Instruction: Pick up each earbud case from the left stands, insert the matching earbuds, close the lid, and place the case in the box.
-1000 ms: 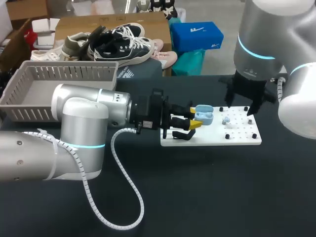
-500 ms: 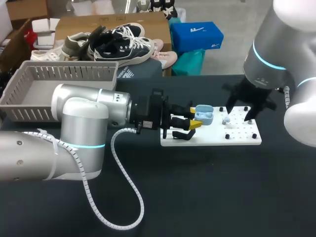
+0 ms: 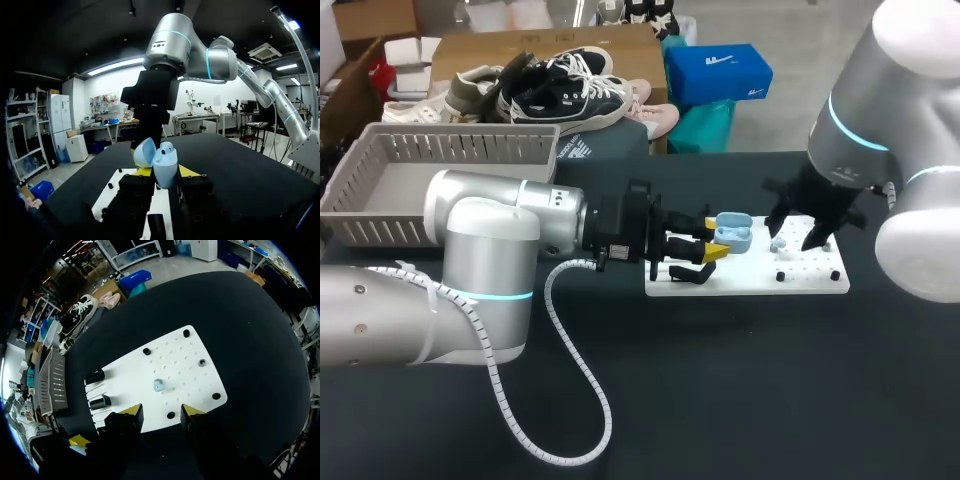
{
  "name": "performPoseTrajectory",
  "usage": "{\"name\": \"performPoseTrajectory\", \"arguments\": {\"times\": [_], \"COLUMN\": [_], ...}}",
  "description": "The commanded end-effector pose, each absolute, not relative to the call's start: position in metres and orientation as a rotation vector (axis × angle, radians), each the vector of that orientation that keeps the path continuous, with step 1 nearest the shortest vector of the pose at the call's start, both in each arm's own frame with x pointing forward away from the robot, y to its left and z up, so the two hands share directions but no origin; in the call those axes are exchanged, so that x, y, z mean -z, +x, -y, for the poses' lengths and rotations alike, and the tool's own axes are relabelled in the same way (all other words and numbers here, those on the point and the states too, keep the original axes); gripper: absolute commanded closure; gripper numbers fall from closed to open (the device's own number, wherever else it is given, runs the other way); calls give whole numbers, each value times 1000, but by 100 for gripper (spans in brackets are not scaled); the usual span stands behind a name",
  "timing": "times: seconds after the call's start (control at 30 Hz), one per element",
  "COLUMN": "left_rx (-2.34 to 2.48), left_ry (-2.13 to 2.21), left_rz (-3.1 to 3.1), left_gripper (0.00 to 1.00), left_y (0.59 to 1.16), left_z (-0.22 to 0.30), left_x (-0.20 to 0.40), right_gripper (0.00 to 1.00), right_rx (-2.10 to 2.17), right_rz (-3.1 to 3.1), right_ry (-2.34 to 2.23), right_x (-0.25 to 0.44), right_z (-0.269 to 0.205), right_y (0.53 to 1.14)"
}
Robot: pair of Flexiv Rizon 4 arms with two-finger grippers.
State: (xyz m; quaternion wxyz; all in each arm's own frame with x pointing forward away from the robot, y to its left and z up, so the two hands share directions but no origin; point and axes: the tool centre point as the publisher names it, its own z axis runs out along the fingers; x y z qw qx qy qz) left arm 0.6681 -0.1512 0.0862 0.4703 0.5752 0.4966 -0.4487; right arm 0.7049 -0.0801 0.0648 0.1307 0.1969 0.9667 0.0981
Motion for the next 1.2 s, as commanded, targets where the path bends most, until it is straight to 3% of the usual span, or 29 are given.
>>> {"name": "performPoseTrajectory", "arguments": {"times": [0.03,1.2], "left_rx": [1099,1099], "left_ry": [1408,1408], "left_rz": [-1214,-1214], "left_gripper": [100,100], "left_y": [668,668], "left_z": [151,151], "left_x": [-86,-86], "right_gripper": [53,58], "right_rx": [-309,-378], "right_rz": [-2813,-2843], "right_ry": [556,536], "right_x": [-56,-27], "right_z": [80,74], "right_y": [711,734]}}
